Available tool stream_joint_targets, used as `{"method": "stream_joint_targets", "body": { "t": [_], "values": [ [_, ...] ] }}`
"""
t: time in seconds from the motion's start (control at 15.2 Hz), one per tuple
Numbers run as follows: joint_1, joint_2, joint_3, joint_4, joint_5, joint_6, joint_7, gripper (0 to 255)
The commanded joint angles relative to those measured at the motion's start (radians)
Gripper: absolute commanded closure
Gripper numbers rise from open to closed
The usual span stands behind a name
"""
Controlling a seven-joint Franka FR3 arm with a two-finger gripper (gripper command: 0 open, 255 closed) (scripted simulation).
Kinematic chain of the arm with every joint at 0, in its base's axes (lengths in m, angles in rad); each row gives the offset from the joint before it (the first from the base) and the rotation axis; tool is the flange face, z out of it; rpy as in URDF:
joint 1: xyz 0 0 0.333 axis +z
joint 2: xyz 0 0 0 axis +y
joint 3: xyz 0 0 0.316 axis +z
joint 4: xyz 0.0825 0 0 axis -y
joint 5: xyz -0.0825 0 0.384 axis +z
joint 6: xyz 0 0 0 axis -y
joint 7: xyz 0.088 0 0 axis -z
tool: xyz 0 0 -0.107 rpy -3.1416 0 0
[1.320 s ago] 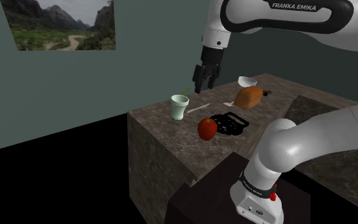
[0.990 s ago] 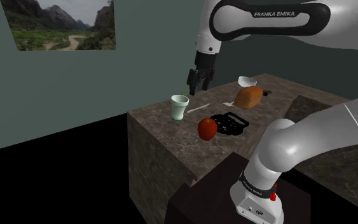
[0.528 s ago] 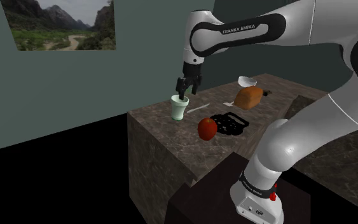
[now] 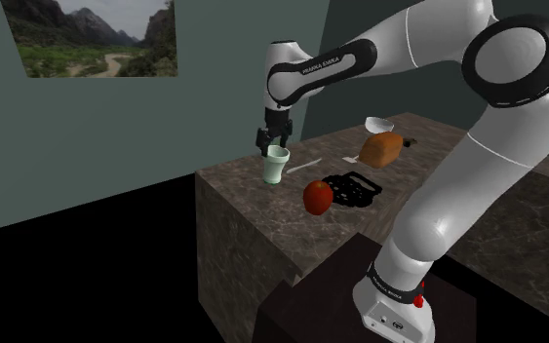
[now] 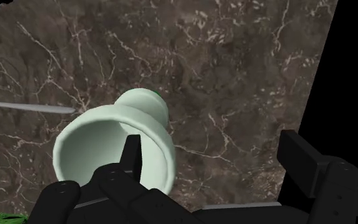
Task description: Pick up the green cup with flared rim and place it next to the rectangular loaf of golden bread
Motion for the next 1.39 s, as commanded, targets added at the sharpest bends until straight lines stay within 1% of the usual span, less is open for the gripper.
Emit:
{"method": "stream_joint_targets", "body": {
  "t": [0.0,0.2,0.26,0.73,1.25,1.32],
  "values": [
    [-0.011,0.070,-0.007,0.042,-0.022,0.032,-0.003,0],
    [-0.022,0.178,-0.016,0.110,-0.053,0.076,0.000,0],
    [-0.022,0.179,-0.017,0.112,-0.053,0.077,0.001,0],
    [-0.029,0.230,-0.024,0.065,-0.065,0.175,0.007,0],
    [-0.029,0.230,-0.024,0.065,-0.065,0.174,0.007,0],
    [-0.029,0.230,-0.024,0.065,-0.065,0.174,0.007,255]
  ]
}}
